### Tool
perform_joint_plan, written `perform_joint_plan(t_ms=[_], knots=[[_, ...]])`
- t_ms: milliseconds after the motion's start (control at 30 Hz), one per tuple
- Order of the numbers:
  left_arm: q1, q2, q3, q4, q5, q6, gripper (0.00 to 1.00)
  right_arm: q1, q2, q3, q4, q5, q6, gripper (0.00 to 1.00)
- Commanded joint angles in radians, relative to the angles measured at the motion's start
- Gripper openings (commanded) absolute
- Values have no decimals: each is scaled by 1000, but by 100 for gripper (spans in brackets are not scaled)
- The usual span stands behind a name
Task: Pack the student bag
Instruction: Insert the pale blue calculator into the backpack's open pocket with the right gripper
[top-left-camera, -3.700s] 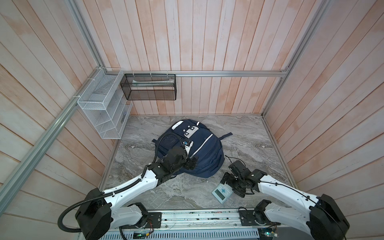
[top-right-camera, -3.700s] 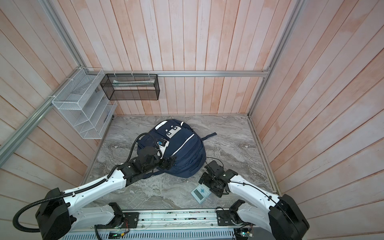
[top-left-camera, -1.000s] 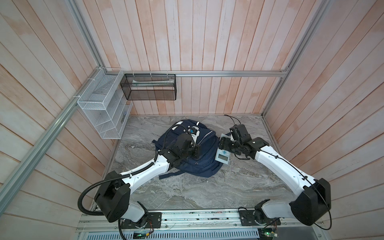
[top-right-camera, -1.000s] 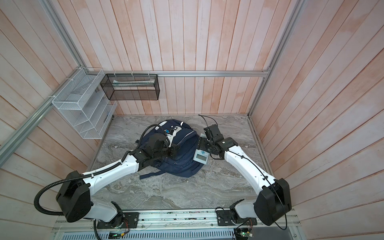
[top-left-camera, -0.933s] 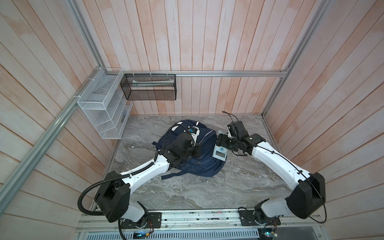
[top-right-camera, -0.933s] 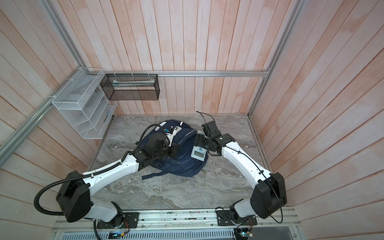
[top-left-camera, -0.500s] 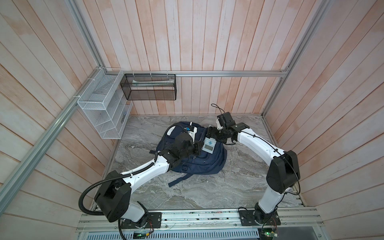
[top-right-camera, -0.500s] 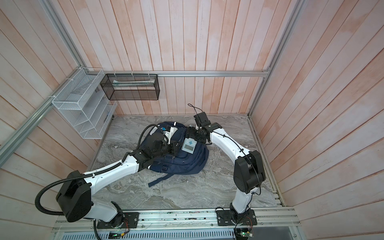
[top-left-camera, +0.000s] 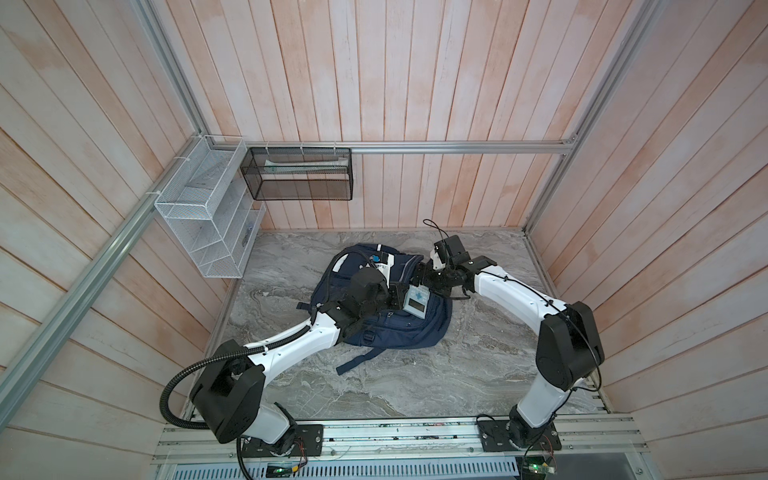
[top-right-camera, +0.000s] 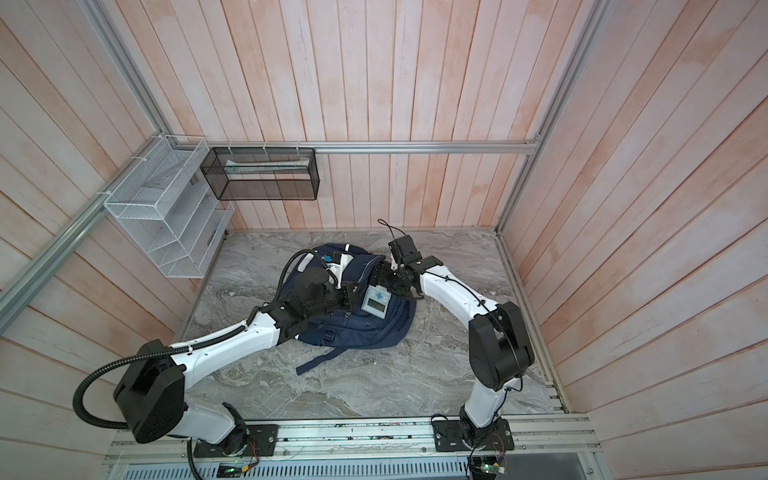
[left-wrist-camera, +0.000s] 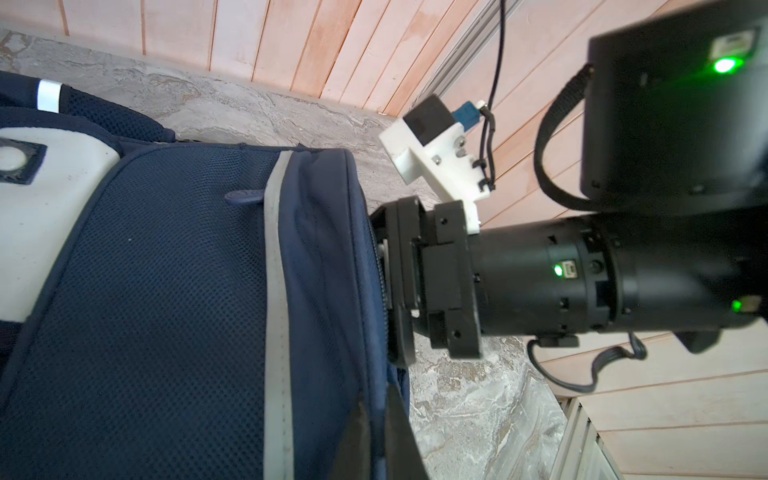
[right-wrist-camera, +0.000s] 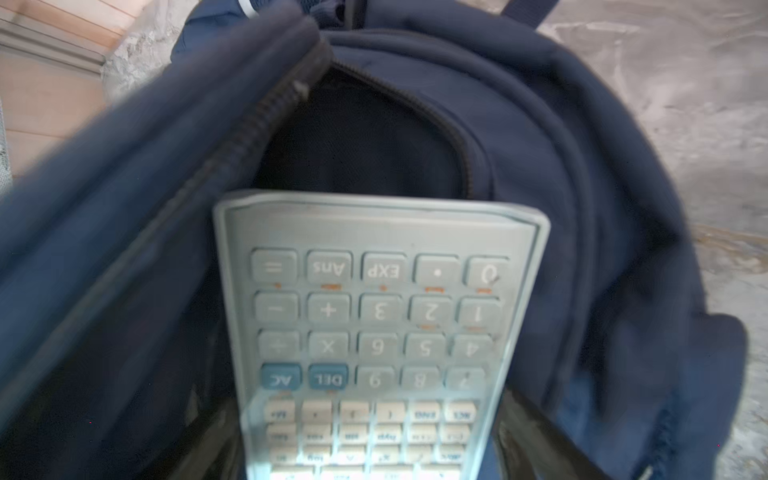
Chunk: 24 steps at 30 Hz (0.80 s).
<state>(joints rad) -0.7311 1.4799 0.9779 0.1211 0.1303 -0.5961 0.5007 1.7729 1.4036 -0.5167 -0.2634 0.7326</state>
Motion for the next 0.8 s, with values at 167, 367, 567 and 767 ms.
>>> perform_joint_plan(t_ms=[167,367,567,767], knots=[[-11,-50,-104,154,6,-27,0,44,86,114,-1,-61,-12,85],[-11,-48,-136,161,19,-39,0,36,15,55,36,-61,-7,95],[-11,-58,-148,167,16,-45,0,32,-57,-71,175,-132,56,83],[-12,-55,-145,179,46,-61,0,55,-57,-139,311,-171,126,65]])
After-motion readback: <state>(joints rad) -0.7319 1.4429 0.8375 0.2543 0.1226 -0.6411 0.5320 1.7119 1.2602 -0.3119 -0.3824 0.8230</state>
